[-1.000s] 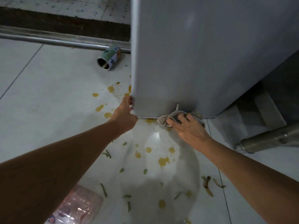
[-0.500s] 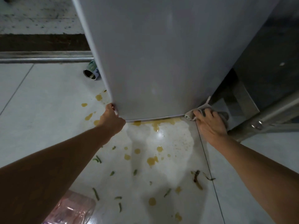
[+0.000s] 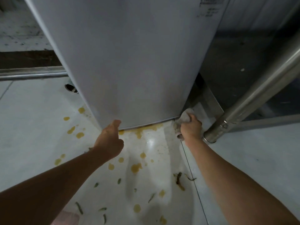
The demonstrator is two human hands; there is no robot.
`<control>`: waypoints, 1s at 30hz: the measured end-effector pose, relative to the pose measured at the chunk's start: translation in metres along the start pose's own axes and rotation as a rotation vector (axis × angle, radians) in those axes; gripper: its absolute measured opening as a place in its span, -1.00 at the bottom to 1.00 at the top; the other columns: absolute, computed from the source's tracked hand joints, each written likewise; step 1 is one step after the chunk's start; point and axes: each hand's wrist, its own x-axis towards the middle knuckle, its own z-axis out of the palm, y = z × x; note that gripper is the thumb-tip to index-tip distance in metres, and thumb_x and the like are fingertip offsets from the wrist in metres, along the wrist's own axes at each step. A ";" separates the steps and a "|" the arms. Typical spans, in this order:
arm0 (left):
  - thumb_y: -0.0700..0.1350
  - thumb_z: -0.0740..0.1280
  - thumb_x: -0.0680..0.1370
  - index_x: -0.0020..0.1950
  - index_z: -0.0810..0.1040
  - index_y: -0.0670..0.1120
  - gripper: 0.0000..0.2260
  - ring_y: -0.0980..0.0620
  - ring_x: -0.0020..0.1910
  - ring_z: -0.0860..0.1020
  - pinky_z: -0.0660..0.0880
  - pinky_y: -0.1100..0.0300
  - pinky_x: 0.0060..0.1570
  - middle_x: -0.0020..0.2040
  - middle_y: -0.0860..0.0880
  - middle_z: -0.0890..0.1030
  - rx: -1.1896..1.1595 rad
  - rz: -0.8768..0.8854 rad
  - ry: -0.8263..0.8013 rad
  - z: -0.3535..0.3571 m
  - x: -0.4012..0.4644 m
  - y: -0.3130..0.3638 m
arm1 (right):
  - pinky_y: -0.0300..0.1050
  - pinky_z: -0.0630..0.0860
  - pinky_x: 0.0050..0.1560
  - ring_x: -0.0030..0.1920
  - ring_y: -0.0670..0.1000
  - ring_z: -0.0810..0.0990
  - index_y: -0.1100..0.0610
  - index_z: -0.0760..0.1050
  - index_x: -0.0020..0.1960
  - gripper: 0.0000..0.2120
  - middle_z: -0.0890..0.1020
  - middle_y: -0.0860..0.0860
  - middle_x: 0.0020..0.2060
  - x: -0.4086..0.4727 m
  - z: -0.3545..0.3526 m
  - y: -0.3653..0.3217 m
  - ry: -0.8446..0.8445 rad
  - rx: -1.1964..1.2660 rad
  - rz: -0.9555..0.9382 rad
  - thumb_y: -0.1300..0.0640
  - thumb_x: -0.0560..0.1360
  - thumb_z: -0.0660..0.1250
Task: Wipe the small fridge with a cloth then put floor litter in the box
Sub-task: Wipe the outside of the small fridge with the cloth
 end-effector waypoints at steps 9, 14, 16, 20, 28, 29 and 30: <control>-0.30 0.46 0.15 0.17 0.59 -0.13 -0.43 -0.11 0.29 0.48 0.33 -0.19 0.26 0.29 -0.15 0.53 0.900 0.852 0.151 -0.012 0.033 0.055 | -0.22 0.45 -0.53 -0.43 0.09 0.49 0.22 0.32 0.27 -0.39 0.56 0.18 -0.24 0.042 0.017 0.001 -0.247 0.458 0.204 0.59 0.30 -0.01; -0.19 0.23 0.31 0.25 0.55 -0.13 -0.50 -0.08 0.35 0.42 0.22 -0.11 0.32 0.39 -0.13 0.41 1.104 1.002 0.149 -0.030 0.048 0.051 | -0.32 0.41 -0.63 -0.34 0.02 0.50 0.16 0.28 0.34 -0.32 0.53 0.08 -0.16 0.055 0.028 0.002 -0.209 0.434 0.189 0.65 0.34 -0.01; -0.18 0.11 0.42 0.45 0.28 -0.15 -0.44 -0.09 0.50 0.10 -0.12 -0.14 0.38 0.53 -0.15 0.06 1.235 0.991 0.145 -0.032 0.049 0.048 | -0.38 0.45 -0.54 -0.14 0.03 0.51 0.15 0.28 0.37 -0.37 0.48 0.11 0.03 0.059 0.029 0.001 -0.185 0.364 0.162 0.61 0.39 0.07; -0.20 0.06 0.56 0.51 -0.22 -0.20 -0.38 -0.12 0.34 -0.52 -0.61 -0.11 0.15 0.38 -0.14 -0.52 1.398 0.924 0.050 -0.028 0.056 0.045 | -0.42 0.47 -0.32 -0.02 -0.03 0.58 0.16 0.26 0.39 -0.50 0.48 0.18 0.18 0.059 0.019 -0.010 -0.130 0.288 0.080 0.47 0.50 0.13; -0.18 0.10 0.56 0.49 0.06 -0.23 -0.49 -0.14 0.50 -0.10 -0.50 -0.21 0.18 0.54 -0.18 -0.06 1.568 1.039 0.045 -0.046 0.054 0.078 | -0.48 0.40 -0.56 -0.26 -0.17 0.49 0.09 0.40 0.28 -0.46 0.52 0.01 -0.09 0.047 -0.014 -0.060 -0.042 0.440 -0.025 0.53 0.41 0.18; -0.16 0.14 0.54 0.47 0.17 -0.21 -0.50 -0.13 0.50 0.00 -0.40 -0.24 0.25 0.53 -0.19 0.04 1.523 1.084 0.095 -0.052 0.052 0.084 | -0.48 0.41 -0.55 -0.25 -0.19 0.49 0.07 0.40 0.28 -0.45 0.53 0.00 -0.09 0.045 -0.017 -0.066 -0.036 0.463 -0.036 0.53 0.41 0.19; -0.13 0.23 0.49 0.41 0.33 -0.16 -0.52 -0.10 0.47 0.16 -0.21 -0.26 0.34 0.49 -0.16 0.21 1.490 1.126 0.156 -0.059 0.049 0.090 | -0.48 0.42 -0.54 -0.24 -0.20 0.49 0.06 0.40 0.27 -0.45 0.53 -0.03 -0.11 0.043 -0.021 -0.072 -0.020 0.482 -0.047 0.53 0.41 0.20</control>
